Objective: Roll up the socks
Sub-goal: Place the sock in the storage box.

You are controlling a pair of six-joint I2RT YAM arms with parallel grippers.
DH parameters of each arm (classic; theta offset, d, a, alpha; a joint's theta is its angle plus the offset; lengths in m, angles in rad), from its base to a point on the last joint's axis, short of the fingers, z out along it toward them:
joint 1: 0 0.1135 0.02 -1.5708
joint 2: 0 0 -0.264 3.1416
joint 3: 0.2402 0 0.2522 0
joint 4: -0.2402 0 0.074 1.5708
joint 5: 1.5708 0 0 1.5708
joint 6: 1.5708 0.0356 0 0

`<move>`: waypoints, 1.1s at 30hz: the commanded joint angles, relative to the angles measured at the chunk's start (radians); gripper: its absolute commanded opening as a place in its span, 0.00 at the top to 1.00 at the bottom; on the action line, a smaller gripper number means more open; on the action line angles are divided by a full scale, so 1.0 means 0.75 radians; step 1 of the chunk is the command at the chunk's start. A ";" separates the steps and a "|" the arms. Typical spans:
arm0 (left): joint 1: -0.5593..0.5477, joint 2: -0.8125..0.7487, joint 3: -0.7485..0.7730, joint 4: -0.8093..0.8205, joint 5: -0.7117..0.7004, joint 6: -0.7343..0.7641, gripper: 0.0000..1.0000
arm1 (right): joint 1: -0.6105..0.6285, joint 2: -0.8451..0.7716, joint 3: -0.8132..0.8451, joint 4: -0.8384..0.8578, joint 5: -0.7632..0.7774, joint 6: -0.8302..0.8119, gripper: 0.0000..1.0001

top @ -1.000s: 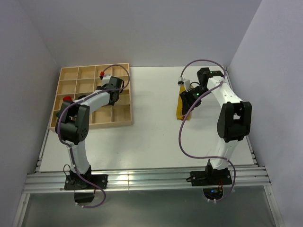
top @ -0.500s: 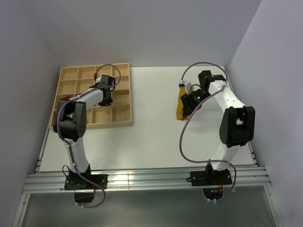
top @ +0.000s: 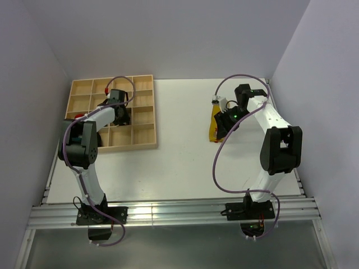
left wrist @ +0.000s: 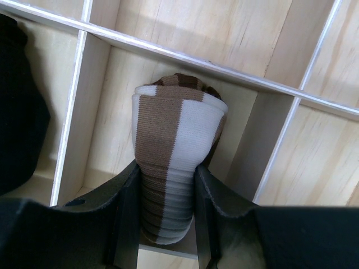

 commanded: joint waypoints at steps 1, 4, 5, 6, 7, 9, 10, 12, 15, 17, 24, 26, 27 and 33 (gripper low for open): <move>0.004 0.006 -0.027 0.025 0.078 -0.007 0.70 | -0.002 -0.063 0.005 0.024 0.010 0.017 0.41; 0.004 -0.014 -0.034 0.037 0.070 -0.003 0.61 | -0.002 -0.063 0.013 0.022 0.016 0.027 0.41; 0.004 -0.022 -0.036 0.035 0.060 -0.003 0.58 | -0.004 -0.063 0.017 0.022 0.016 0.027 0.41; 0.004 -0.039 -0.036 0.035 0.050 -0.001 0.57 | -0.002 -0.058 0.021 0.018 0.016 0.029 0.41; 0.004 -0.045 -0.036 0.033 0.050 0.003 0.55 | -0.004 -0.056 0.027 0.016 0.016 0.031 0.41; 0.004 -0.061 -0.032 0.027 0.027 0.010 0.50 | -0.004 -0.056 0.033 0.014 0.020 0.033 0.41; 0.004 -0.065 -0.032 0.021 0.021 0.012 0.49 | -0.004 -0.054 0.037 0.014 0.022 0.033 0.41; 0.004 -0.078 -0.027 0.014 -0.001 0.012 0.47 | -0.002 -0.054 0.044 0.008 0.026 0.029 0.41; 0.004 -0.120 -0.036 0.020 -0.010 0.012 0.43 | -0.002 -0.048 0.050 0.016 0.036 0.037 0.41; 0.004 -0.151 -0.032 0.014 -0.012 0.014 0.39 | -0.002 -0.042 0.058 0.016 0.038 0.046 0.41; 0.002 -0.194 0.050 -0.049 -0.046 0.036 0.35 | 0.000 -0.038 0.058 0.073 0.107 0.066 0.41; 0.004 -0.208 0.060 -0.057 -0.057 0.038 0.32 | -0.002 -0.038 0.050 0.089 0.134 0.060 0.41; 0.004 -0.217 0.061 -0.059 -0.061 0.036 0.32 | 0.000 -0.038 0.038 0.114 0.144 0.054 0.41; 0.004 -0.333 0.087 -0.067 -0.028 0.022 0.33 | 0.008 -0.083 -0.067 0.265 0.251 -0.028 0.40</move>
